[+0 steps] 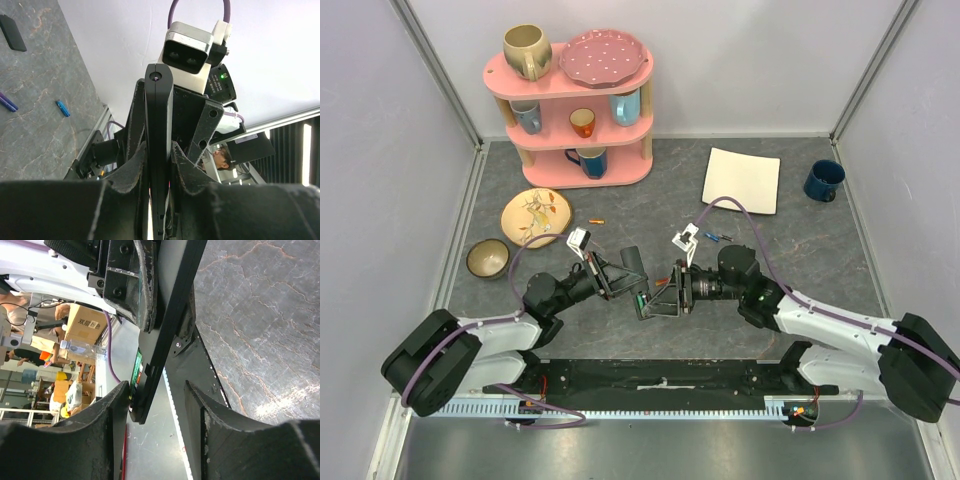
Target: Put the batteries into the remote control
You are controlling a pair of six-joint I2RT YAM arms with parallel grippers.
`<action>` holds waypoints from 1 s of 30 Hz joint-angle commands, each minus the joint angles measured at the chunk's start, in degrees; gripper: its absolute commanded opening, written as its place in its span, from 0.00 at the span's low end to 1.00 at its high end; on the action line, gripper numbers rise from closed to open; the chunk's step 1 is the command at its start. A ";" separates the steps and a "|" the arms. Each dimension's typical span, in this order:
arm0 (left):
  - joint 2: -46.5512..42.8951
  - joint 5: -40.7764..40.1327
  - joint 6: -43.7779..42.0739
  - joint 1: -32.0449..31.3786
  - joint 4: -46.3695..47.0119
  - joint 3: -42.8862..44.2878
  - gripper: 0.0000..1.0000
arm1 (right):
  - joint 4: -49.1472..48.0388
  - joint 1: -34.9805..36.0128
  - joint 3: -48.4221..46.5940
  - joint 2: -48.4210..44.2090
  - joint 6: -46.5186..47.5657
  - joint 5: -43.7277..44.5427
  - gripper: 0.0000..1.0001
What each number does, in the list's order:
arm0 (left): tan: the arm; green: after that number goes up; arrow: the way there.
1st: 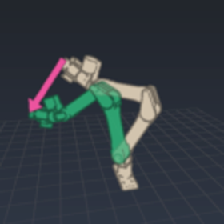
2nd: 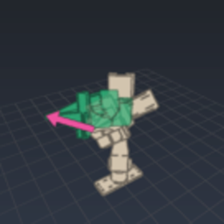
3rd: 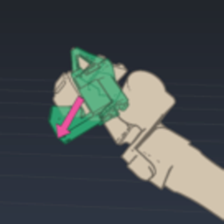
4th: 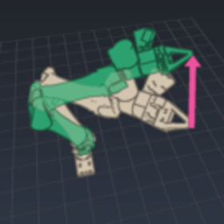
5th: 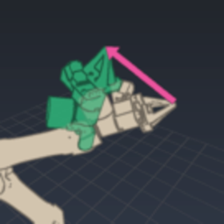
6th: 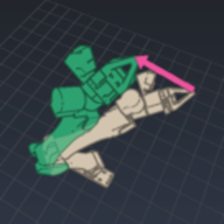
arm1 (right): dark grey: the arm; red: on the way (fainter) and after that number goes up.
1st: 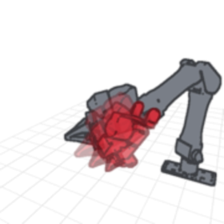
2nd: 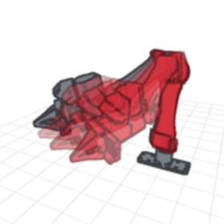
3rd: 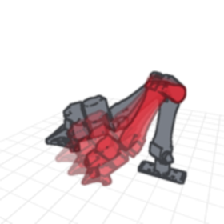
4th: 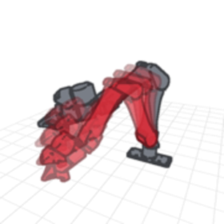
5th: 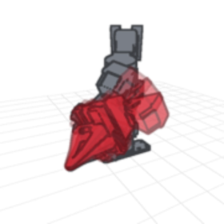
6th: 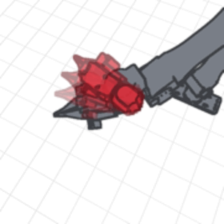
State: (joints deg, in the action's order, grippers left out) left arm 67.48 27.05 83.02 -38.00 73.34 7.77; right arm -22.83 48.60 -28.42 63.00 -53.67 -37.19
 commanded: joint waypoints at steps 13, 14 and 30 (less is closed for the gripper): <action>-2.27 -0.68 -3.04 -0.15 0.58 1.19 0.02 | -3.45 0.18 -1.46 2.91 -2.14 4.58 0.34; -2.27 -0.68 -3.04 -0.15 0.58 1.19 0.02 | -3.45 0.18 -1.54 3.00 -2.14 4.50 0.34; -2.27 -0.86 -4.27 -0.15 -0.30 0.67 0.02 | -3.01 0.09 -3.74 1.42 -3.46 4.93 0.42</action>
State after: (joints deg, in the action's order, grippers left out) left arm 66.17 25.74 80.93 -38.00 70.43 7.77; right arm -24.77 48.90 -29.85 64.90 -57.04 -33.08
